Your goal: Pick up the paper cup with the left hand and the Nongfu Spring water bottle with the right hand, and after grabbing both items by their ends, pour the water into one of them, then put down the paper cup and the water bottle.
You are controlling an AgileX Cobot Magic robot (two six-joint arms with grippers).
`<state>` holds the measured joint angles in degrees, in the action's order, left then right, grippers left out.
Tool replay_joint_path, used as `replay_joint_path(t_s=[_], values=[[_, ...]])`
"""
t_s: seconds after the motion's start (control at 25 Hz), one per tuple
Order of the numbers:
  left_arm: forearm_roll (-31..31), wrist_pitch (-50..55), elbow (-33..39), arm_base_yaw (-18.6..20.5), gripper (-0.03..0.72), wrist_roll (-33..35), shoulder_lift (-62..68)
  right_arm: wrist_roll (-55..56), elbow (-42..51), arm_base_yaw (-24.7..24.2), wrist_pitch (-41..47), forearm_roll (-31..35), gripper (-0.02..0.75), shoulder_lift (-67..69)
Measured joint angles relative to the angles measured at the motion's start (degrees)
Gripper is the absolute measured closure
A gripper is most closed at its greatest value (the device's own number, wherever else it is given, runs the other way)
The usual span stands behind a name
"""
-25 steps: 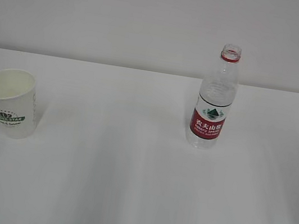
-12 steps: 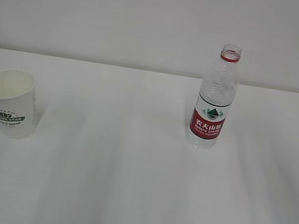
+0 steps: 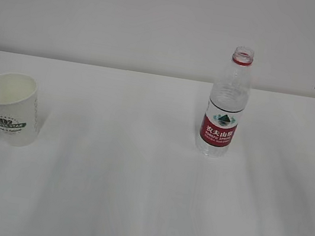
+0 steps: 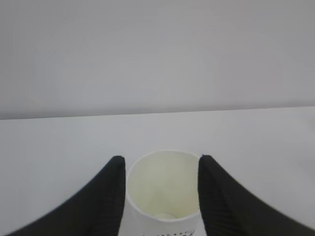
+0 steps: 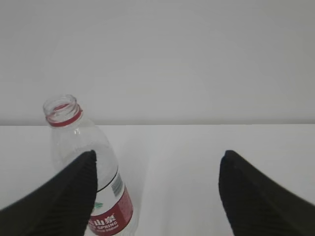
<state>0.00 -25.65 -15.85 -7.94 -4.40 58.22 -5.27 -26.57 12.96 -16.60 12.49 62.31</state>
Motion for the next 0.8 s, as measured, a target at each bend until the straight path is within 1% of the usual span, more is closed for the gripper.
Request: replay_joint_path(t_s=[0.12, 0.24, 0.36, 0.6, 0.8], values=[[0.0, -4.14, 0.84, 0.0, 0.338, -0.22, 2.99, 6.45, 3.12, 0.0, -4.15, -7.76, 0.157, 0.13], [0.0, -7.14, 0.93, 0.0, 0.339, -1.35, 5.64, 8.75, 4.91, 0.04, -6.23, -12.49, 0.157, 1.14], [1.83, -10.43, 0.93, 0.0, 0.339, -2.5, 7.87, 9.34, 5.68, 0.04, -7.12, -14.69, 0.157, 2.33], [8.89, -12.34, 2.04, 0.0, 0.339, -5.32, 11.47, 13.07, 7.08, 0.04, -13.89, -15.93, 0.157, 8.03], [9.82, -19.17, 5.56, 0.0, 0.354, -5.79, 12.97, 14.7, 8.16, 0.04, -20.8, -16.56, 0.157, 14.43]])
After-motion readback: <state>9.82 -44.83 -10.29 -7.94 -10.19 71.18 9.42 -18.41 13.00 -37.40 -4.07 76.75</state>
